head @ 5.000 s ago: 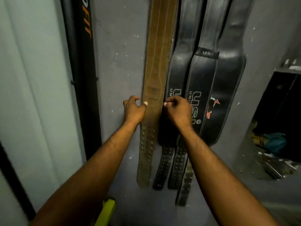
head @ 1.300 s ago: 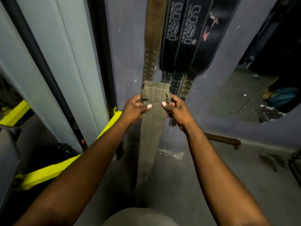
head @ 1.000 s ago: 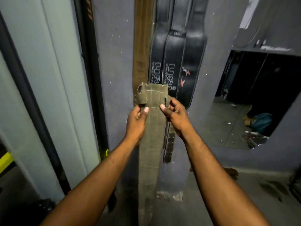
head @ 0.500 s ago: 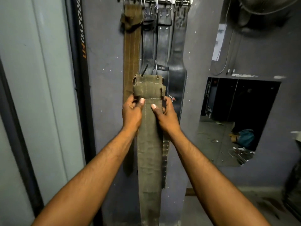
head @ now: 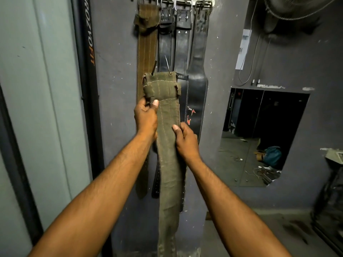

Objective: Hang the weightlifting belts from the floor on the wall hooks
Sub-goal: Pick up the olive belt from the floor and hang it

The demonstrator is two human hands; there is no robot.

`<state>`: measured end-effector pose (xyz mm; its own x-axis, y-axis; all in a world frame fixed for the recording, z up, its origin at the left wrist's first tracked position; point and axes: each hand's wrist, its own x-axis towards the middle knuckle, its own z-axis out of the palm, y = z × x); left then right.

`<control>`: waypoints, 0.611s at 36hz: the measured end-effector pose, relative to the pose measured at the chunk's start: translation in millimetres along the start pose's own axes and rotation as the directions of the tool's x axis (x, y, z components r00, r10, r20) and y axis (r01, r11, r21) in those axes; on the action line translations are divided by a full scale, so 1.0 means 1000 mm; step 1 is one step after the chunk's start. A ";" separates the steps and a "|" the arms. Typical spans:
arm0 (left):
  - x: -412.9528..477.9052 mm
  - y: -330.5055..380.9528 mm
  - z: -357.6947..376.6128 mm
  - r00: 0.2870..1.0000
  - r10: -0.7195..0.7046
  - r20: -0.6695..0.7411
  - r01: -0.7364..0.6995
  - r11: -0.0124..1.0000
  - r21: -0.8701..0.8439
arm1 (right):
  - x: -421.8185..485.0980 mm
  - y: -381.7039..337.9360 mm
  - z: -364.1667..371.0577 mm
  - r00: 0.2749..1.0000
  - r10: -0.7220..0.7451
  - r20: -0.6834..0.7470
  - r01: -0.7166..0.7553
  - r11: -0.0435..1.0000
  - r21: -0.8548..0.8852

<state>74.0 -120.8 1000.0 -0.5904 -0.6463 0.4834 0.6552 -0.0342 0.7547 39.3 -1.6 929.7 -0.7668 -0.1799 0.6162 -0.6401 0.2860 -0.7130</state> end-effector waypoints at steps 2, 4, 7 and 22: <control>-0.002 -0.003 0.000 1.000 -0.014 -0.010 0.014 1.000 -0.002 | -0.003 -0.002 0.004 0.999 0.004 -0.052 -0.004 1.000 0.002; -0.002 -0.004 -0.002 1.000 -0.015 -0.016 0.015 1.000 0.004 | -0.007 -0.003 0.002 0.999 0.034 0.005 -0.034 0.994 0.100; 0.001 -0.003 -0.004 1.000 -0.004 -0.025 0.004 1.000 -0.004 | -0.018 0.010 -0.002 0.970 0.098 0.222 -0.149 0.963 0.225; 0.019 0.013 -0.001 1.000 -0.026 -0.017 0.026 0.999 -0.023 | -0.044 0.039 -0.002 0.950 0.116 0.290 -0.192 0.948 0.252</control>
<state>72.0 -133.7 1018.9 -0.5993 -0.6582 0.4557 0.6505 -0.0686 0.7564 48.2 19.0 875.1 -0.8163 -0.4111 0.4057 -0.4717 0.0690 -0.8791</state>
